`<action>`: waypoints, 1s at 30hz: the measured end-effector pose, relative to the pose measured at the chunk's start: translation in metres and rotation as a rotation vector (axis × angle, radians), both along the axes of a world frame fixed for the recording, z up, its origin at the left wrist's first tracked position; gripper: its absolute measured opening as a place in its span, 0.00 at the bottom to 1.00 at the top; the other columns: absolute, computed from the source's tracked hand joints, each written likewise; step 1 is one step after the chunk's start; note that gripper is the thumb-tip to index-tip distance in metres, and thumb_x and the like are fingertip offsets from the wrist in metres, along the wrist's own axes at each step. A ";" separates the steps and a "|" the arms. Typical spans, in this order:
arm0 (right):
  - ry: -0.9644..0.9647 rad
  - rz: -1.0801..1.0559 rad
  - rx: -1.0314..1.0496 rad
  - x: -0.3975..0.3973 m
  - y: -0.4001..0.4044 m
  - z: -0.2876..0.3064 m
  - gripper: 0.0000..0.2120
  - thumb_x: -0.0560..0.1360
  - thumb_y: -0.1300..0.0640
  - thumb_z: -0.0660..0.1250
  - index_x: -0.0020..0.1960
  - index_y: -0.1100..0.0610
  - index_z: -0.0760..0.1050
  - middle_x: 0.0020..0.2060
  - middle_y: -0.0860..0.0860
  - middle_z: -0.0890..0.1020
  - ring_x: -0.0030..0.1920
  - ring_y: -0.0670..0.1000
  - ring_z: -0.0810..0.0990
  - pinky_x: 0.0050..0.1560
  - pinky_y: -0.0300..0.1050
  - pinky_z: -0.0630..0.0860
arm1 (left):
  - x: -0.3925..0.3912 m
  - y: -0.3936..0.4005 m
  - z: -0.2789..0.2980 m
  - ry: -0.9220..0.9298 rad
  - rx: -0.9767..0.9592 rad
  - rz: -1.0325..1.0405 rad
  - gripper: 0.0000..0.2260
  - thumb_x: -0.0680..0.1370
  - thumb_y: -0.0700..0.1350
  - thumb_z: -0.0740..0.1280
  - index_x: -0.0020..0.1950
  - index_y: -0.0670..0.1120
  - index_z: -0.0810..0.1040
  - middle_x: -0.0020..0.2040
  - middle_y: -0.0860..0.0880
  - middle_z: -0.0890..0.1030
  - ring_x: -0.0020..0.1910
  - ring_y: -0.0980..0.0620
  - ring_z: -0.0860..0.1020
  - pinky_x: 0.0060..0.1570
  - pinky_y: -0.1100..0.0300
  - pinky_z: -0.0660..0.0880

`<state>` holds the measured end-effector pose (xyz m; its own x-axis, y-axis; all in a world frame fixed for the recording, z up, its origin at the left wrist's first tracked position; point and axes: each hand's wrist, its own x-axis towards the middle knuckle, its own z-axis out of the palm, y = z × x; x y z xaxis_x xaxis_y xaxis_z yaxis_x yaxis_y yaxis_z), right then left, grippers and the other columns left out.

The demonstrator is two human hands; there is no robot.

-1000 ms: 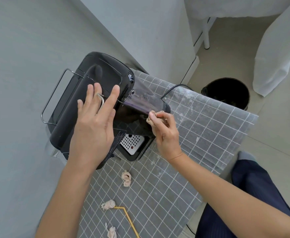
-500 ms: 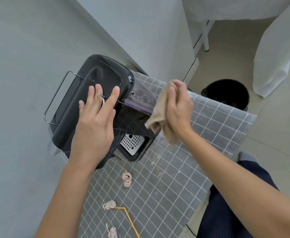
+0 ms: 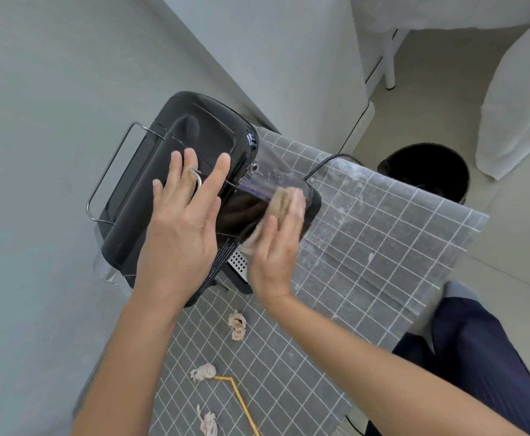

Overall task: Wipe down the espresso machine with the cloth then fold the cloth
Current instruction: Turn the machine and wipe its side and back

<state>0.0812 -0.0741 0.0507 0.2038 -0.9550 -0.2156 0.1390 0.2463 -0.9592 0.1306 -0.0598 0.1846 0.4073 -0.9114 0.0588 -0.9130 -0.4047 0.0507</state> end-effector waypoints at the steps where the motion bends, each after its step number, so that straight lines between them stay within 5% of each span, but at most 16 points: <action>1: -0.040 -0.016 -0.080 0.001 -0.008 0.011 0.24 0.84 0.60 0.53 0.78 0.63 0.55 0.78 0.56 0.57 0.80 0.52 0.51 0.78 0.43 0.50 | 0.000 0.000 0.000 0.003 0.001 -0.001 0.21 0.83 0.41 0.54 0.76 0.52 0.60 0.77 0.43 0.59 0.77 0.44 0.51 0.73 0.39 0.53; 5: -0.024 -0.085 -0.273 0.009 -0.067 0.010 0.20 0.83 0.60 0.55 0.73 0.63 0.65 0.74 0.59 0.67 0.78 0.59 0.58 0.76 0.41 0.55 | -0.001 0.001 0.001 -0.001 0.012 0.000 0.22 0.82 0.40 0.54 0.76 0.53 0.59 0.77 0.42 0.59 0.77 0.43 0.50 0.73 0.39 0.52; 9: 0.090 -0.003 -0.066 0.014 -0.096 -0.057 0.20 0.83 0.50 0.53 0.70 0.55 0.72 0.72 0.53 0.71 0.77 0.52 0.60 0.78 0.51 0.56 | -0.001 0.001 0.000 0.004 0.002 -0.001 0.21 0.83 0.42 0.54 0.76 0.52 0.60 0.77 0.42 0.59 0.77 0.44 0.50 0.73 0.41 0.51; 16: 0.183 0.098 0.128 0.007 0.000 -0.090 0.36 0.80 0.38 0.44 0.79 0.59 0.40 0.80 0.53 0.43 0.79 0.48 0.38 0.78 0.45 0.39 | -0.002 0.000 0.001 0.003 -0.003 0.010 0.21 0.83 0.42 0.53 0.76 0.52 0.60 0.77 0.43 0.59 0.77 0.45 0.51 0.73 0.42 0.52; 21: 0.223 0.240 0.189 -0.006 0.039 -0.081 0.30 0.84 0.52 0.50 0.79 0.60 0.40 0.80 0.53 0.43 0.77 0.44 0.41 0.79 0.47 0.46 | -0.001 0.000 0.000 -0.004 -0.012 -0.002 0.21 0.83 0.41 0.54 0.76 0.52 0.60 0.76 0.42 0.60 0.77 0.44 0.51 0.73 0.40 0.53; 25: 0.094 0.087 0.028 -0.012 0.028 -0.041 0.25 0.84 0.61 0.53 0.79 0.59 0.52 0.80 0.53 0.48 0.75 0.31 0.44 0.73 0.28 0.52 | 0.000 0.000 0.000 -0.009 -0.005 -0.005 0.21 0.83 0.42 0.54 0.76 0.53 0.60 0.76 0.42 0.60 0.77 0.43 0.50 0.72 0.39 0.52; 28: 0.050 -0.078 -0.156 0.001 -0.014 0.004 0.23 0.83 0.63 0.55 0.77 0.63 0.59 0.78 0.54 0.56 0.79 0.49 0.54 0.74 0.52 0.64 | 0.001 0.000 0.000 -0.011 -0.003 -0.010 0.21 0.82 0.42 0.53 0.76 0.53 0.60 0.76 0.42 0.60 0.77 0.43 0.50 0.72 0.38 0.52; 30: -0.002 -0.111 -0.288 0.006 -0.045 0.014 0.20 0.82 0.63 0.56 0.74 0.64 0.65 0.75 0.54 0.65 0.77 0.56 0.60 0.72 0.58 0.66 | 0.000 0.000 0.001 -0.007 0.001 -0.008 0.22 0.82 0.42 0.54 0.76 0.53 0.60 0.76 0.42 0.60 0.77 0.43 0.50 0.72 0.38 0.52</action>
